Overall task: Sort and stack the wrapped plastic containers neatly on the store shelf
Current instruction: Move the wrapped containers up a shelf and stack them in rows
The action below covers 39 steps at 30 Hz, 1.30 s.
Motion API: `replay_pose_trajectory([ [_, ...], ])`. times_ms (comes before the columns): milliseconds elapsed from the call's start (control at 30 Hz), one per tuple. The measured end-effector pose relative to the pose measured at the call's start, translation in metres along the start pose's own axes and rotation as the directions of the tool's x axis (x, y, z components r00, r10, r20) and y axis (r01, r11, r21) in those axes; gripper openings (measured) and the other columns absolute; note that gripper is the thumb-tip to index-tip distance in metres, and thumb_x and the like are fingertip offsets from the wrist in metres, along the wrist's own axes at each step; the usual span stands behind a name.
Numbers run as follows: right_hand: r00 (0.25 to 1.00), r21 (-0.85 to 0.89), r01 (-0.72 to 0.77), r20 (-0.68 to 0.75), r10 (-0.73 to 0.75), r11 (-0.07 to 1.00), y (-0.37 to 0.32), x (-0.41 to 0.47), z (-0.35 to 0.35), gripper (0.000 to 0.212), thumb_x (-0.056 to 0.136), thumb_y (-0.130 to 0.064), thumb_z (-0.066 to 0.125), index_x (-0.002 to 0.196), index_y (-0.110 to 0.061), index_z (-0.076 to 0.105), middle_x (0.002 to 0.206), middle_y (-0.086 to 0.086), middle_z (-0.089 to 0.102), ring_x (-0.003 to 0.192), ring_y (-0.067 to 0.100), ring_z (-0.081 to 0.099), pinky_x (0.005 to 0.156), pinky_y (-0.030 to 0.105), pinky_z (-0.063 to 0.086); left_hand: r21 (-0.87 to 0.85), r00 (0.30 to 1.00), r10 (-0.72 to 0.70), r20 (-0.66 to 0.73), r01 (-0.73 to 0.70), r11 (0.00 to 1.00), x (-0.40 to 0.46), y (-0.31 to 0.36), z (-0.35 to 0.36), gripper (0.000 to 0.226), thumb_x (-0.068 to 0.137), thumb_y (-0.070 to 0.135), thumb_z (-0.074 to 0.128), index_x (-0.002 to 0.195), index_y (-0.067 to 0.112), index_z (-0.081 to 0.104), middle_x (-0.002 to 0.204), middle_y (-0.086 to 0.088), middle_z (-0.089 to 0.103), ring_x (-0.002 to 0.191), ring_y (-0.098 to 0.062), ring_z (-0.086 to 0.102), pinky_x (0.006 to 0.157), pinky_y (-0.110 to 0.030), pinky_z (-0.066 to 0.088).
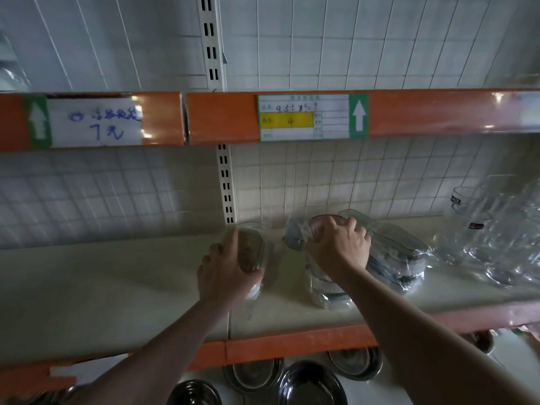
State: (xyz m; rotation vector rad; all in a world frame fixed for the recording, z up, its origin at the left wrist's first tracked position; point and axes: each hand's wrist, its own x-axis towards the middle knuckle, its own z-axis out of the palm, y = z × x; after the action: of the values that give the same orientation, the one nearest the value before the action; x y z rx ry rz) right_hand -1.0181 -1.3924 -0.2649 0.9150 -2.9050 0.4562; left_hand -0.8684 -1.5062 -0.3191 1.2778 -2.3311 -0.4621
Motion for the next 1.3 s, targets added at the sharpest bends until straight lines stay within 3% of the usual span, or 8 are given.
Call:
replay_pose_trajectory([
  [100,1.0,0.019,0.018,-0.015,-0.017,1.0,0.002,-0.014,-0.007,0.063,0.085,-0.067,0.036,0.126,-0.021,0.049,0.134,0.02,0.041,0.118,0.038,0.041,0.1,0.042,0.032,0.023,1.0,0.013,0.013,-0.013,1.0,-0.008,0.001,-0.018,0.098,0.07,0.054,0.067,0.148,0.036,0.011,0.126,-0.011,0.046,0.11,-0.034,0.05,0.092,-0.038,0.04],
  [333,1.0,0.06,0.003,0.015,-0.003,0.998,0.003,-0.064,-0.028,0.049,0.083,-0.05,0.051,0.125,-0.023,0.049,0.137,0.016,0.039,0.118,0.035,0.04,0.1,0.039,0.031,0.039,0.988,-0.012,0.154,0.006,0.999,-0.036,0.0,-0.053,0.1,0.075,0.065,0.061,0.15,0.034,0.002,0.141,-0.011,0.034,0.122,-0.033,0.042,0.099,-0.039,0.038],
  [667,1.0,0.1,0.003,0.019,-0.004,0.995,0.017,-0.148,-0.07,0.05,0.082,-0.055,0.053,0.122,-0.024,0.051,0.13,0.013,0.043,0.116,0.033,0.042,0.099,0.038,0.032,0.049,0.978,-0.038,0.205,0.029,0.998,-0.101,0.0,-0.117,0.097,0.073,0.064,0.063,0.149,0.041,0.007,0.136,-0.009,0.03,0.121,-0.031,0.043,0.098,-0.035,0.037],
  [1000,0.988,0.205,0.152,-0.019,-0.151,0.967,0.003,-0.254,-0.165,0.052,0.083,-0.056,0.052,0.126,-0.027,0.05,0.129,0.009,0.045,0.116,0.031,0.042,0.1,0.037,0.031,0.045,0.981,-0.023,0.19,0.015,0.999,-0.206,0.012,-0.243,0.096,0.071,0.069,0.063,0.148,0.039,0.016,0.13,-0.004,0.03,0.116,-0.026,0.048,0.096,-0.033,0.042],
  [1300,0.951,0.254,0.309,-0.056,-0.305,0.917,-0.066,-0.295,-0.237,0.053,0.083,-0.059,0.051,0.129,-0.032,0.048,0.129,0.006,0.047,0.117,0.027,0.043,0.099,0.035,0.032,0.062,0.985,-0.051,0.163,0.041,0.997,-0.238,-0.005,-0.373,0.092,0.071,0.058,0.067,0.147,0.041,0.018,0.13,-0.003,0.033,0.116,-0.023,0.049,0.092,-0.031,0.042],
])
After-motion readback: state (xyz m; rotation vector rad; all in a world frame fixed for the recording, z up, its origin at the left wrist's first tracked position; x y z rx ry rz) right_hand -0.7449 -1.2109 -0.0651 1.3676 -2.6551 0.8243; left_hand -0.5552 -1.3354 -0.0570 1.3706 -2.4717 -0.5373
